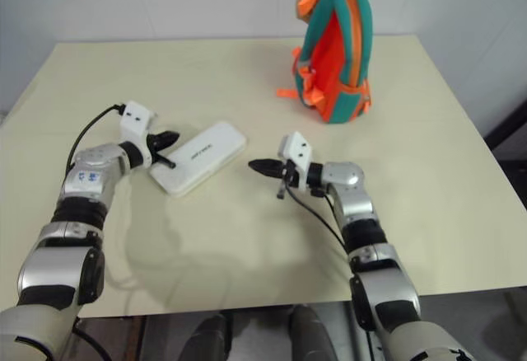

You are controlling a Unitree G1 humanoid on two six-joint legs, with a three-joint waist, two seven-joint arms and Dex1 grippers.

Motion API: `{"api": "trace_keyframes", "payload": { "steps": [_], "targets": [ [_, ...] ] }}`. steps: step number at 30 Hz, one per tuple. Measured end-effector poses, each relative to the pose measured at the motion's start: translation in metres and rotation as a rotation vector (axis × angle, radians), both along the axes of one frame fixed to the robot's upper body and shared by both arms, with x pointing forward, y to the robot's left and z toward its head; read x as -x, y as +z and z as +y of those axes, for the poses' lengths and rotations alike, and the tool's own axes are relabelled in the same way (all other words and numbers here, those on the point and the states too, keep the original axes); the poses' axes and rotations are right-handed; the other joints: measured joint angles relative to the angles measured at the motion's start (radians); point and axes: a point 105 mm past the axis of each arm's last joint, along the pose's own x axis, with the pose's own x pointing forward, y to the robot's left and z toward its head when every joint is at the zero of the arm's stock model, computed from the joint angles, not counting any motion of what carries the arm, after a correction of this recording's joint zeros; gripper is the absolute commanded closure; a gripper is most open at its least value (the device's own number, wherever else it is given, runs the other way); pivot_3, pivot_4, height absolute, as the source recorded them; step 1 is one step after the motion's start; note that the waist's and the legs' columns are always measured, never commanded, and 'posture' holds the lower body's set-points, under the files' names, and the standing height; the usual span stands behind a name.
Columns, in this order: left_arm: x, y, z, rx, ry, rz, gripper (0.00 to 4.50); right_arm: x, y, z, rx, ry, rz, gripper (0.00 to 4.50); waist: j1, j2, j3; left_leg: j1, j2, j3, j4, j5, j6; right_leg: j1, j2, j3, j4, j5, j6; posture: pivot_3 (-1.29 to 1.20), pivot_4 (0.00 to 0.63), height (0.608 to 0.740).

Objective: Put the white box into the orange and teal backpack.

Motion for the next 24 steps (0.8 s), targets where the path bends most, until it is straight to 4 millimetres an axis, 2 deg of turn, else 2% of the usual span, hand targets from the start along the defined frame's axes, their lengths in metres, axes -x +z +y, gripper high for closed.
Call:
{"api": "trace_keyframes", "payload": {
  "steps": [4, 9, 14, 20, 24],
  "targets": [
    [-0.001, -0.005, -0.016, -0.003, -0.093, 0.062, 4.50, 0.007, 0.009, 0.001, -0.024, -0.008, -0.008, 4.48, 0.004, 0.000, 0.000, 0.000, 0.000, 0.000, 0.001, 0.000, 0.000, 0.000, 0.000, 0.000, 0.001, 0.000, 0.000, 0.00, 0.150, 0.740],
    [0.007, -0.009, -0.047, -0.009, -0.297, 0.083, 4.50, 0.010, 0.006, -0.002, -0.018, -0.026, 0.011, 4.48, 0.012, 0.000, 0.000, 0.000, 0.000, 0.000, 0.001, 0.000, 0.000, 0.000, 0.000, 0.000, 0.000, 0.000, 0.000, 0.00, 0.150, 0.740],
    [0.016, -0.013, -0.066, -0.002, -0.437, 0.082, 4.50, 0.011, 0.010, -0.004, -0.026, -0.039, 0.015, 4.48, 0.023, 0.000, 0.000, 0.000, 0.000, 0.000, 0.001, 0.000, 0.000, 0.000, 0.000, 0.000, 0.001, 0.000, 0.000, 0.00, 0.150, 0.740],
    [0.025, -0.017, -0.083, 0.019, -0.552, 0.075, 4.50, 0.013, 0.010, -0.004, -0.032, -0.037, 0.027, 4.48, 0.025, 0.000, 0.000, 0.000, 0.000, 0.000, 0.001, 0.000, 0.000, 0.000, 0.000, 0.000, 0.001, 0.000, 0.000, 0.00, 0.150, 0.740],
    [0.023, -0.016, -0.079, 0.003, -0.517, 0.023, 4.50, 0.015, 0.014, -0.002, -0.035, -0.033, 0.021, 4.48, 0.025, 0.000, 0.000, 0.001, 0.000, 0.000, 0.002, 0.000, 0.000, 0.001, 0.000, 0.000, 0.002, 0.000, 0.000, 0.00, 0.150, 0.740]
  ]
}}
